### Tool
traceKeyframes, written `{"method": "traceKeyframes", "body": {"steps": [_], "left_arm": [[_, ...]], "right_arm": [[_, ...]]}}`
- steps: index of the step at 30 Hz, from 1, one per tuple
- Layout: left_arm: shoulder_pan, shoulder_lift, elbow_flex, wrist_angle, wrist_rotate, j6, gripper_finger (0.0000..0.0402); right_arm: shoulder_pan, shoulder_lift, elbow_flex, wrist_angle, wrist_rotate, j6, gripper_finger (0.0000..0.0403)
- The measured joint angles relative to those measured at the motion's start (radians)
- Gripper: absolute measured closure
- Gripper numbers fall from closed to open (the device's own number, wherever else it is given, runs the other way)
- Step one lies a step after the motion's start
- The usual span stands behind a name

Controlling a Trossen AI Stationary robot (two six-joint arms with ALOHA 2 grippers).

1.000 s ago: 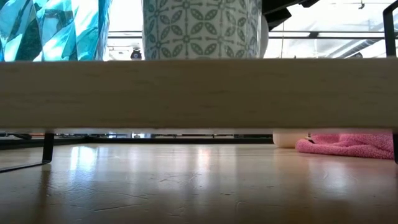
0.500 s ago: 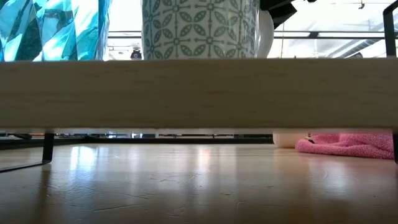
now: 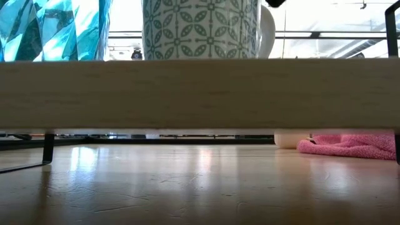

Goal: Stack small to large cups/mugs on shelf
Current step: Put the orange mug on the shelf

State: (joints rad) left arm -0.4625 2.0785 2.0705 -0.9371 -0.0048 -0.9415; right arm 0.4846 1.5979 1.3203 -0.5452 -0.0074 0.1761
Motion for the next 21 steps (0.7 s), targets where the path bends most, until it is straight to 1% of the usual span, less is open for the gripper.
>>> {"method": "traceKeyframes", "body": {"steps": [7,12,17,21], "left_arm": [[-0.001,0.000,-0.010,0.014,0.004,-0.023,0.0322],[-0.002,0.000,-0.022,0.004,0.003,-0.023,0.0327],[-0.002,0.000,-0.034,0.003,-0.002,-0.023,0.0365],[-0.002,0.000,-0.038,0.005,-0.002,-0.024,0.0397]], "right_arm": [[0.000,-0.019,0.093,-0.159,0.001,0.000,0.0323],[0.000,-0.021,0.158,-0.335,0.002,0.018,0.0330],[0.001,-0.025,0.184,-0.445,0.006,0.057,0.0338],[0.002,-0.039,0.184,-0.460,0.008,0.060,0.0344]]}}
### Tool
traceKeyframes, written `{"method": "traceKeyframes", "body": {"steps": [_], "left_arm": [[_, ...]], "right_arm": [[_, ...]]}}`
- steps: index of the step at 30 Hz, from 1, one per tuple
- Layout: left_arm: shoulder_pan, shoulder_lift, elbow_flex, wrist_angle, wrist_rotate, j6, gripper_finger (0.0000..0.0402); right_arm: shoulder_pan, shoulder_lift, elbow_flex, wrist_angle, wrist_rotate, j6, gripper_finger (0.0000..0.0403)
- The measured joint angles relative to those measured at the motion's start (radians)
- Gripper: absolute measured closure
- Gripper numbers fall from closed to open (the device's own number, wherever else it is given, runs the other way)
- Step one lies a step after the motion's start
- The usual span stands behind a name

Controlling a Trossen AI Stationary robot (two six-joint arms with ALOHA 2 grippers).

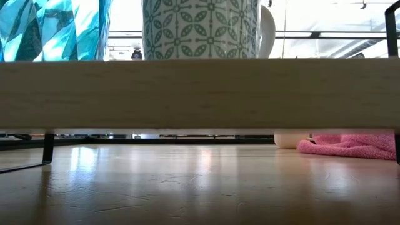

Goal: Stack small to large cups/mugs on shelf
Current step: Put the orange mug on the shelf

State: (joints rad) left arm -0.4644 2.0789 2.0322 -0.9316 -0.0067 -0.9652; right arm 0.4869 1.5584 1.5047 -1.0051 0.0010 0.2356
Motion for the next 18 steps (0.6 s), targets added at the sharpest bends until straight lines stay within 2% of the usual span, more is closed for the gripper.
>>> {"method": "traceKeyframes", "body": {"steps": [9,18], "left_arm": [[0.000,0.000,-0.056,0.058,0.006,-0.049,0.0401],[0.000,0.000,-0.055,0.132,0.007,-0.049,0.0401]], "right_arm": [[0.000,-0.014,0.000,-0.012,0.001,-0.006,0.0346],[-0.001,-0.033,-0.001,-0.012,0.003,-0.008,0.0346]]}}
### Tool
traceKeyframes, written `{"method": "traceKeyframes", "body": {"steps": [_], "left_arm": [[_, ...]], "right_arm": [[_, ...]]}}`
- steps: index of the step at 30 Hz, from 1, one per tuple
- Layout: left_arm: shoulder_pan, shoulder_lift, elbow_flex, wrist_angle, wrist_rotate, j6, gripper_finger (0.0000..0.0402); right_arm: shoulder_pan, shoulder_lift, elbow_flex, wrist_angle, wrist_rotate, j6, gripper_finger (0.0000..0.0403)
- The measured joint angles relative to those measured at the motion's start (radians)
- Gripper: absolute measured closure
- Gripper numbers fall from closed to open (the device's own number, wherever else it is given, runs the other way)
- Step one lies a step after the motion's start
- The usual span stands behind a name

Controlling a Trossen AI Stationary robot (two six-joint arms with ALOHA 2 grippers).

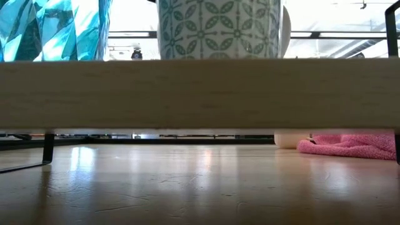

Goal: Stack small to large cups/mugs on shelf
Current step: Put the orange mug on the shelf

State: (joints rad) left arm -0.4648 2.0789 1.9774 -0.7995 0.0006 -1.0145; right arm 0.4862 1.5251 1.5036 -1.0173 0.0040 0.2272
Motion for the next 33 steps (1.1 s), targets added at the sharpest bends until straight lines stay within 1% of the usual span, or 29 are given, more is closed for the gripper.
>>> {"method": "traceKeyframes", "body": {"steps": [9,12,14,17,20,22,27,29,33], "left_arm": [[0.001,0.000,0.000,0.015,0.000,0.004,0.0401],[0.001,0.000,0.001,0.014,0.000,0.007,0.0402],[0.004,0.000,0.008,0.011,0.000,0.017,0.0402],[0.012,-0.010,0.027,0.009,-0.008,0.047,0.0402],[0.023,-0.029,0.046,0.006,-0.040,0.090,0.0402],[0.032,-0.046,0.048,0.005,-0.047,0.116,0.0402],[0.060,-0.081,0.047,0.005,-0.039,0.147,0.0402],[0.068,-0.092,0.050,0.005,-0.036,0.183,0.0402],[0.080,-0.103,0.051,0.006,-0.035,0.211,0.0402]], "right_arm": [[0.000,-0.007,0.000,-0.007,0.028,-0.008,0.0346],[0.000,-0.011,0.000,-0.041,0.052,-0.027,0.0346],[0.000,-0.016,0.000,-0.090,0.100,-0.029,0.0346],[0.000,-0.033,0.000,-0.188,0.211,-0.013,0.0346],[-0.002,-0.061,0.000,-0.281,0.317,0.041,0.0347],[-0.010,-0.084,0.000,-0.326,0.361,0.082,0.0349],[-0.055,-0.158,0.000,-0.347,0.365,0.129,0.0349],[-0.078,-0.187,0.000,-0.346,0.365,0.140,0.0349],[-0.152,-0.237,-0.001,-0.345,0.364,0.187,0.0349]]}}
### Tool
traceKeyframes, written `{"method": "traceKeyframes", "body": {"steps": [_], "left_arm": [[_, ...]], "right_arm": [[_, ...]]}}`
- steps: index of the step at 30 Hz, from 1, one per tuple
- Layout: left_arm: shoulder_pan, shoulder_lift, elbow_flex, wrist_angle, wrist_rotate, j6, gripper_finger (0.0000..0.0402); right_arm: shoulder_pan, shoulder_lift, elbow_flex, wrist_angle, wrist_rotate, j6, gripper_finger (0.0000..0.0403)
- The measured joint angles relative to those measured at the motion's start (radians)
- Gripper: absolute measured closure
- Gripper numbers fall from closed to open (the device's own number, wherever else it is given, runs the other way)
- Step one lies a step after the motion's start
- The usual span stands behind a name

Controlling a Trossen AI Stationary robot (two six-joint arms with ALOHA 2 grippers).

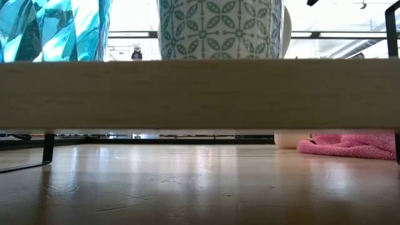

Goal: Stack small to large cups/mugs on shelf
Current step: Put the orange mug on the shelf

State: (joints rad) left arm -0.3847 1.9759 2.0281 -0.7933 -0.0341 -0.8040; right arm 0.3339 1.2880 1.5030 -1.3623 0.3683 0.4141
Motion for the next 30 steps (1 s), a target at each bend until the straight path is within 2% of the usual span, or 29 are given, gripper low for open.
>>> {"method": "traceKeyframes", "body": {"steps": [5,12,18,24,30], "left_arm": [[0.011,-0.007,0.000,-0.001,0.010,0.069,0.0402],[0.031,-0.026,-0.003,-0.001,0.107,0.133,0.0402],[0.041,-0.028,-0.003,-0.003,0.144,0.228,0.0402],[0.069,-0.028,-0.005,-0.040,0.208,0.282,0.0402],[0.098,-0.028,-0.005,-0.066,0.280,0.351,0.0402]], "right_arm": [[-0.146,-0.025,-0.001,0.000,-0.002,0.026,0.0349],[-0.360,0.008,-0.002,0.000,-0.010,-0.081,0.0349],[-0.532,0.086,-0.002,-0.002,-0.161,-0.160,0.0348],[-0.624,0.191,-0.002,0.007,-0.219,-0.293,0.0348],[-0.689,0.317,-0.002,-0.008,-0.280,-0.327,0.0348]]}}
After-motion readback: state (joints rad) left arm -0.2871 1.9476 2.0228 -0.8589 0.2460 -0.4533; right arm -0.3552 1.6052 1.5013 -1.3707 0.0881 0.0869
